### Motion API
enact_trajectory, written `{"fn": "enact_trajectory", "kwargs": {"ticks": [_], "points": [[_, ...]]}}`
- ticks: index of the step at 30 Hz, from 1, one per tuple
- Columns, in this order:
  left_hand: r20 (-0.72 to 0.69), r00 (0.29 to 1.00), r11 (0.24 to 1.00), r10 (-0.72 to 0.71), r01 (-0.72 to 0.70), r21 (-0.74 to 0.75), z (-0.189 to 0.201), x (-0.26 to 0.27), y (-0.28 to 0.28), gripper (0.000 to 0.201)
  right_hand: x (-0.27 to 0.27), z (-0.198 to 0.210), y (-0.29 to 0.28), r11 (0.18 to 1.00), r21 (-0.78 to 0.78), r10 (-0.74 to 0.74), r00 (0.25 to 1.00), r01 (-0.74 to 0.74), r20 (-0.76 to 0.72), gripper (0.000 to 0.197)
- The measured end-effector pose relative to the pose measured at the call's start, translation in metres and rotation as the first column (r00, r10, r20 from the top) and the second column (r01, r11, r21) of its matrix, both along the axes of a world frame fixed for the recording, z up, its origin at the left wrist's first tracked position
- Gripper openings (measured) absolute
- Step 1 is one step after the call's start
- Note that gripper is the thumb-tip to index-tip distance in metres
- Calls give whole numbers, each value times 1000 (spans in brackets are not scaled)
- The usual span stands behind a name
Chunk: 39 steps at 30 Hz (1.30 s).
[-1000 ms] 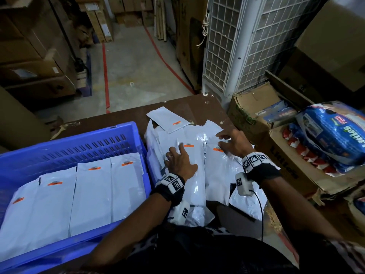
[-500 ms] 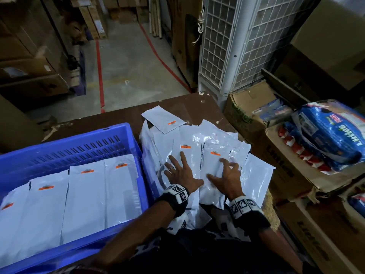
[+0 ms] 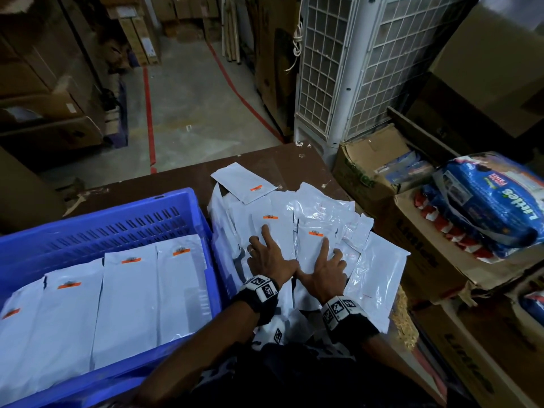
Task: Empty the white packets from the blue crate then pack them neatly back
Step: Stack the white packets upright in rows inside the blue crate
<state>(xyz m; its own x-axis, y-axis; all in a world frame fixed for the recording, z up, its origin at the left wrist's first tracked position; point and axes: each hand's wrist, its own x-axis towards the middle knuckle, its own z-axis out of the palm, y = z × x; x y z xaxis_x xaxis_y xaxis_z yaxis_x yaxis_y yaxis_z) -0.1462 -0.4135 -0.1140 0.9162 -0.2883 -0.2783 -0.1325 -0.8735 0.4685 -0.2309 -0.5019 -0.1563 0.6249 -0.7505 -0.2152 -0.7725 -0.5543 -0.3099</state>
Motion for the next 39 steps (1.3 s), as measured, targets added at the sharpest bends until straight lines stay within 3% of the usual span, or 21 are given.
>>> {"fn": "enact_trajectory", "kwargs": {"ticks": [6, 13, 21, 29, 39], "points": [[4, 1000, 991, 13, -12, -130, 23, -1, -7, 117, -4, 10, -1, 997, 70, -49, 986, 38, 160, 109], [-5, 1000, 933, -20, 17, -359, 59, 3, -12, 110, -6, 29, -9, 979, 204, -96, 912, 14, 398, 73], [73, 997, 848, -15, 52, -528, 114, 19, 18, 98, -17, 62, -7, 985, 174, -101, 841, 8, 532, 86], [162, 986, 868, 36, 50, -494, 153, 33, 97, 94, -18, 104, 27, 976, 210, -99, 735, -59, 670, 70], [155, 983, 926, 100, -35, -376, 151, 42, 214, 89, 23, 157, 102, 965, 135, 72, 723, -225, 687, 71]]}}
